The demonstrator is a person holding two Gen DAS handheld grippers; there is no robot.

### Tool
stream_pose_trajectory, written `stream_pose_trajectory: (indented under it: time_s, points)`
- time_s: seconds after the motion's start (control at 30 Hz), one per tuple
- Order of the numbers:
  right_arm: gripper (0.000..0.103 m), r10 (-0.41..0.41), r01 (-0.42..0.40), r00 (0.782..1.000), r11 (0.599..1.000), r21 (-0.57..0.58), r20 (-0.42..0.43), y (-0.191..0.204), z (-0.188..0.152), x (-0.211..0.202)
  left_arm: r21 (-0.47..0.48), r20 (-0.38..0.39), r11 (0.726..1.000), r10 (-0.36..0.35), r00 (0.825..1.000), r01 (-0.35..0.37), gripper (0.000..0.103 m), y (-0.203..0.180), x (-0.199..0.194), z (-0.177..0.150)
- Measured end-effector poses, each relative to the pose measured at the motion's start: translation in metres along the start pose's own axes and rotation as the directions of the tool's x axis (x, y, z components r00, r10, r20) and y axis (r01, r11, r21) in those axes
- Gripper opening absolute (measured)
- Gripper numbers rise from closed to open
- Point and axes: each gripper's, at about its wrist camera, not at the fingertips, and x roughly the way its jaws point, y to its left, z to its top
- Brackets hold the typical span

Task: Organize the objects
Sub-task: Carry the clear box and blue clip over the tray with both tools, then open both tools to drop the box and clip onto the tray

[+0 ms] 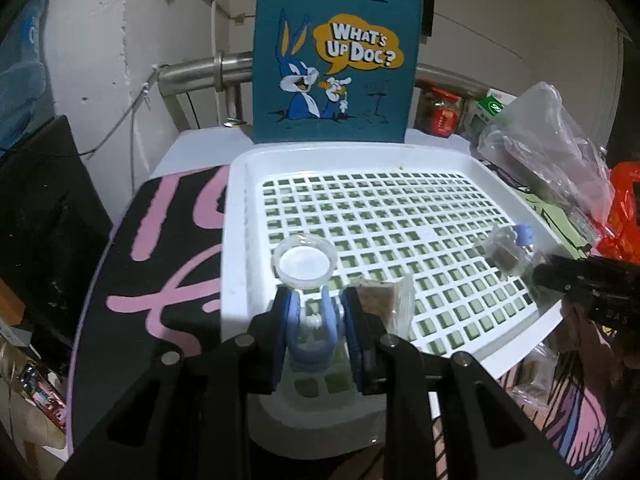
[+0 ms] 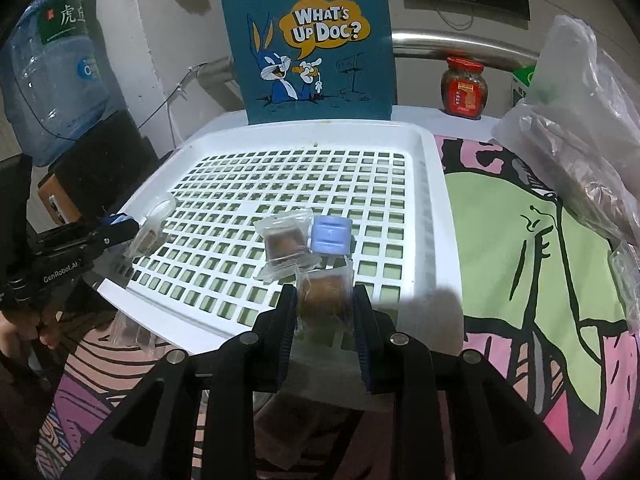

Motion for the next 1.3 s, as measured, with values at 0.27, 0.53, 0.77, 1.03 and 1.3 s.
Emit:
stream_pose_trajectory:
  time_s: [0.27, 0.53, 0.77, 1.03, 1.3]
  points:
    - [0.063, 0.007, -0.009, 0.996, 1.0, 0.022, 0.088, -0.002, 0.0, -0.015, -0.052, 0.016, 0.998, -0.042, 0.999, 0.042, 0.056, 0.007, -0.009, 0.003]
    - [0.074, 0.054, -0.084, 0.955, 0.992, 0.093, 0.292, -0.012, 0.001, -0.077, -0.067, 0.162, 0.989, -0.118, 0.98, 0.13, 0.069, 0.006, -0.061, 0.006]
    - [0.075, 0.096, -0.137, 0.943, 0.984, 0.109, 0.319, -0.012, -0.01, -0.102, -0.035, 0.187, 0.987, -0.15, 0.971, 0.159, 0.07, -0.003, -0.085, -0.01]
    - [0.075, 0.171, -0.185, 0.957, 0.982, 0.039, 0.234, 0.006, -0.042, -0.102, 0.05, 0.087, 0.974, -0.226, 0.97, 0.222, 0.07, -0.031, -0.084, -0.04]
    - [0.075, 0.164, -0.166, 0.984, 0.986, 0.027, 0.068, 0.012, -0.053, -0.071, 0.076, -0.03, 0.97, -0.231, 0.972, 0.233, 0.07, -0.05, -0.059, -0.052]
